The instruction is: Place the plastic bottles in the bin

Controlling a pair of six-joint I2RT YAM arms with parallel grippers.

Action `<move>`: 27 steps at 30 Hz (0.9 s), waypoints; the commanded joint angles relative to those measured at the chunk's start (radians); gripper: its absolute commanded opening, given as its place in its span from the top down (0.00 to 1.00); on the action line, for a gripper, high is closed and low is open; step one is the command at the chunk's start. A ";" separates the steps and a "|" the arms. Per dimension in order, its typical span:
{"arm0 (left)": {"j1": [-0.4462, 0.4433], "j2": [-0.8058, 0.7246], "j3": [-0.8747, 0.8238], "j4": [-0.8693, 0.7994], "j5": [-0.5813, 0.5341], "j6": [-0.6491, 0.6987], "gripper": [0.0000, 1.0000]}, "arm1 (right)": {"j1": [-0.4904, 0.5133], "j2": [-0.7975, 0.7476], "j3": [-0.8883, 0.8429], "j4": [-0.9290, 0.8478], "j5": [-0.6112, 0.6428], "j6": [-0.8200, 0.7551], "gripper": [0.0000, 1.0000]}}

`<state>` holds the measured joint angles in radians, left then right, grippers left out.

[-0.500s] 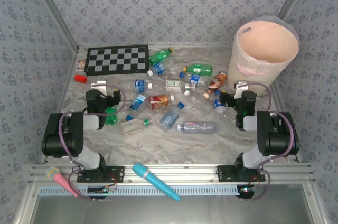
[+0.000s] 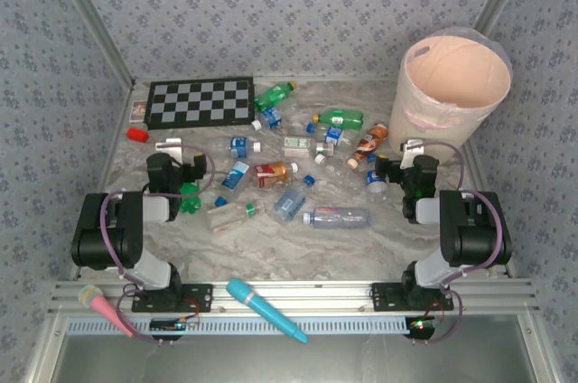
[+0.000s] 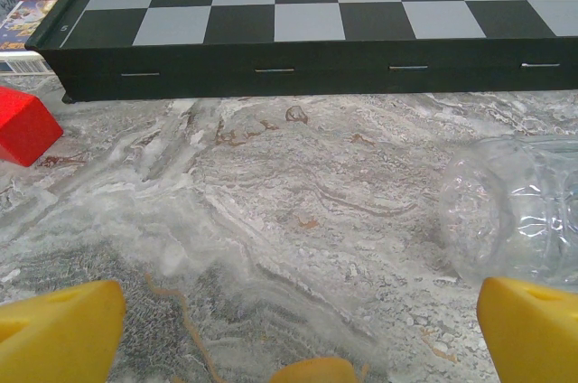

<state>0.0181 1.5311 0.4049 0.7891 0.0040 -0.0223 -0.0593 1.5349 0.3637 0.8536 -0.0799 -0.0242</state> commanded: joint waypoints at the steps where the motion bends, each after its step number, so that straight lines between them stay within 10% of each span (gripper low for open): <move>1: 0.005 0.002 0.005 0.030 0.016 0.012 0.00 | -0.004 -0.001 0.015 0.007 -0.010 -0.005 0.00; 27: 0.020 -0.048 0.084 -0.148 -0.020 -0.023 0.00 | 0.015 -0.016 -0.009 0.039 0.069 0.000 0.00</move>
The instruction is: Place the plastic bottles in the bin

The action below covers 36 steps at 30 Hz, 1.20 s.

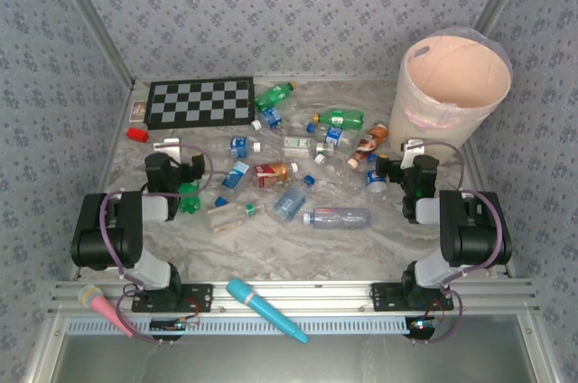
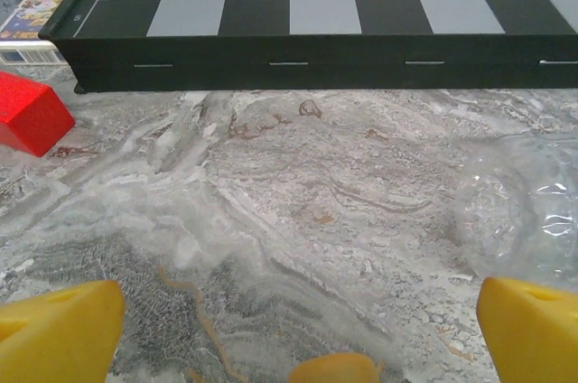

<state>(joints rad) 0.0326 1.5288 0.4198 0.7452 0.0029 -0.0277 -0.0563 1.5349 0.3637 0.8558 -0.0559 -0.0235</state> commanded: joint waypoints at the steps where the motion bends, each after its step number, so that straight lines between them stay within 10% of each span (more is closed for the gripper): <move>1: 0.006 -0.064 0.103 -0.181 -0.031 -0.021 0.00 | 0.022 -0.028 -0.026 0.056 0.063 -0.006 0.01; 13: 0.009 -0.179 0.650 -1.123 -0.282 -0.298 0.00 | 0.042 -0.506 -0.017 -0.460 0.268 0.255 0.00; 17: 0.010 -0.219 0.651 -1.136 -0.137 -0.367 0.00 | 0.022 -0.687 0.071 -0.831 0.305 0.527 0.00; 27: 0.010 -0.314 0.651 -1.163 0.099 -0.506 0.00 | -0.026 -0.886 0.100 -1.043 0.020 0.582 0.01; 36: -0.162 -0.321 0.671 -1.258 0.047 -0.445 0.00 | 0.297 -0.891 0.201 -1.323 0.312 0.684 0.01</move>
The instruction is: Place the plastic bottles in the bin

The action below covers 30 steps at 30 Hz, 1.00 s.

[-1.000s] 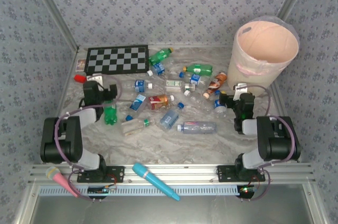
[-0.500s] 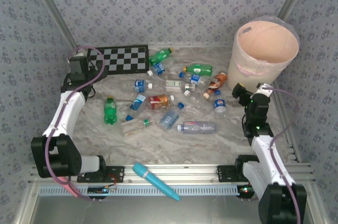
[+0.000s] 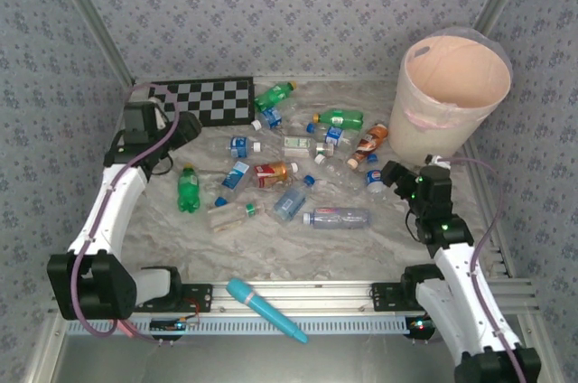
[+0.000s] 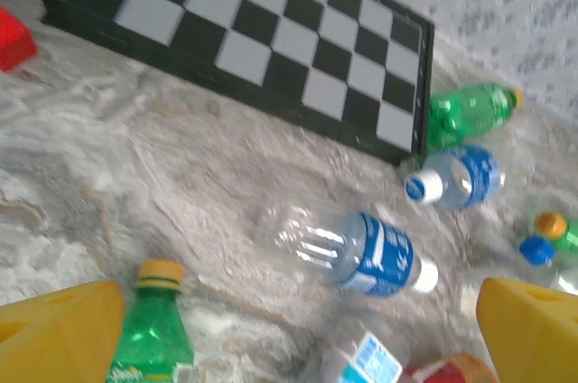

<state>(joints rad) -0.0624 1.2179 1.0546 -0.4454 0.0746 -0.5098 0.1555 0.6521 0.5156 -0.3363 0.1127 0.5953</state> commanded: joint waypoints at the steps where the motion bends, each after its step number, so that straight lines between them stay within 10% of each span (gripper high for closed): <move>1: -0.106 -0.006 0.042 -0.082 -0.050 0.048 0.00 | 0.137 -0.005 0.057 -0.141 0.185 0.078 0.01; 14: -0.279 0.094 0.108 -0.271 -0.260 -0.056 0.00 | 0.568 0.356 0.381 -0.456 0.388 0.364 0.01; 30: -0.304 -0.080 -0.058 -0.196 0.020 0.104 0.00 | 0.803 0.708 0.581 -0.643 0.305 0.983 0.14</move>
<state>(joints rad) -0.3534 1.1736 0.9985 -0.6510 0.0380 -0.4591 0.9386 1.3376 1.0630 -0.8967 0.4301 1.3685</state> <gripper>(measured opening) 0.997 0.869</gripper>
